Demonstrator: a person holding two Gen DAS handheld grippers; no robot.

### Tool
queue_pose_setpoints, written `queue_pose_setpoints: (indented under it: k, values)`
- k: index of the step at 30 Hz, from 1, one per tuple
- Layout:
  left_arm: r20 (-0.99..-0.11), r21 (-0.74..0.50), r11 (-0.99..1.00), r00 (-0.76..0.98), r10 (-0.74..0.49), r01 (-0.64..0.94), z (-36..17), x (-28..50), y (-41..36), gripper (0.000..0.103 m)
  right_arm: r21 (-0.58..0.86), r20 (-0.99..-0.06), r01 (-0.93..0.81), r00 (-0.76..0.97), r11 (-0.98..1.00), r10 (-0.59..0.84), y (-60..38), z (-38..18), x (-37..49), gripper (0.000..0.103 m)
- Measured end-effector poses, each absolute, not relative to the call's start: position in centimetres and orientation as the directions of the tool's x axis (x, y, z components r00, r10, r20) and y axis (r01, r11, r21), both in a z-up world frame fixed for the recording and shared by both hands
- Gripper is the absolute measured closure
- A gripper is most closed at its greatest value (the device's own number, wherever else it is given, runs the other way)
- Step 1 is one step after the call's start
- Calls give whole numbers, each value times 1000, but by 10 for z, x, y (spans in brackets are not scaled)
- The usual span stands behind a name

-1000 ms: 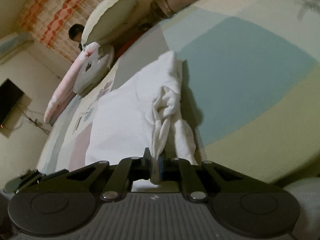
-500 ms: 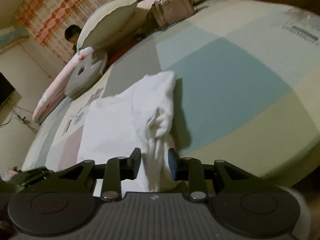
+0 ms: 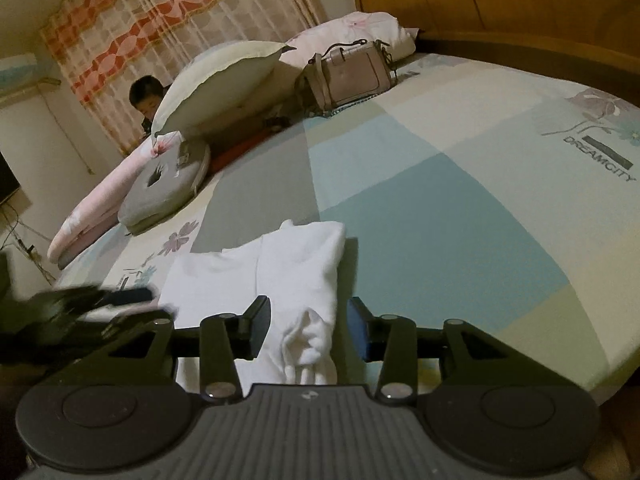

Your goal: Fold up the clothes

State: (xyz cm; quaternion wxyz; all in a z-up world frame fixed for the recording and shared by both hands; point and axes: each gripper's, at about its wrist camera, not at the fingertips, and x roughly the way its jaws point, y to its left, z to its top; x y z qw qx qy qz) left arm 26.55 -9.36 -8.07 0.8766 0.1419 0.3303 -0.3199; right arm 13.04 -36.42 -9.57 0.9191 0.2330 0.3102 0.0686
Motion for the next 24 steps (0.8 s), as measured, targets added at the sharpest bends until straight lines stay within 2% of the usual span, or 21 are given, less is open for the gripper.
queue_pose_setpoints:
  k: [5, 7, 10, 11, 13, 15, 17, 21, 24]
  values:
    - [-704, -22, 802, 561, -436, 597, -113, 315, -83, 42, 427, -571, 35, 785, 904, 240, -360, -99, 135, 53]
    - [-688, -47, 816, 573, -445, 577, -116, 314, -68, 41, 415, -576, 37, 784, 909, 231, -362, -100, 138, 52]
    - [-677, -20, 829, 603, -422, 558, -113, 305, -58, 41, 400, -586, 30, 777, 916, 230, -360, -101, 147, 52]
    - [-676, -10, 836, 612, -410, 548, -111, 303, -57, 41, 392, -587, 20, 775, 920, 233, -358, -100, 150, 52]
    - [-661, 8, 838, 631, -405, 546, -100, 293, -59, 49, 365, -584, -16, 775, 931, 242, -348, -95, 157, 52]
    - [-642, -12, 815, 620, -450, 580, -88, 282, -57, 44, 324, -570, -71, 781, 943, 254, -336, -86, 162, 48]
    - [-634, -48, 787, 589, -500, 616, -79, 275, -59, 42, 286, -564, -142, 775, 947, 287, -320, -81, 166, 35]
    - [-674, -81, 773, 537, -508, 630, -86, 276, -65, 41, 207, -604, -227, 736, 952, 307, -291, -89, 176, 35]
    - [-718, -53, 800, 534, -447, 597, -103, 274, -65, 41, 150, -658, -258, 694, 955, 291, -274, -105, 183, 34]
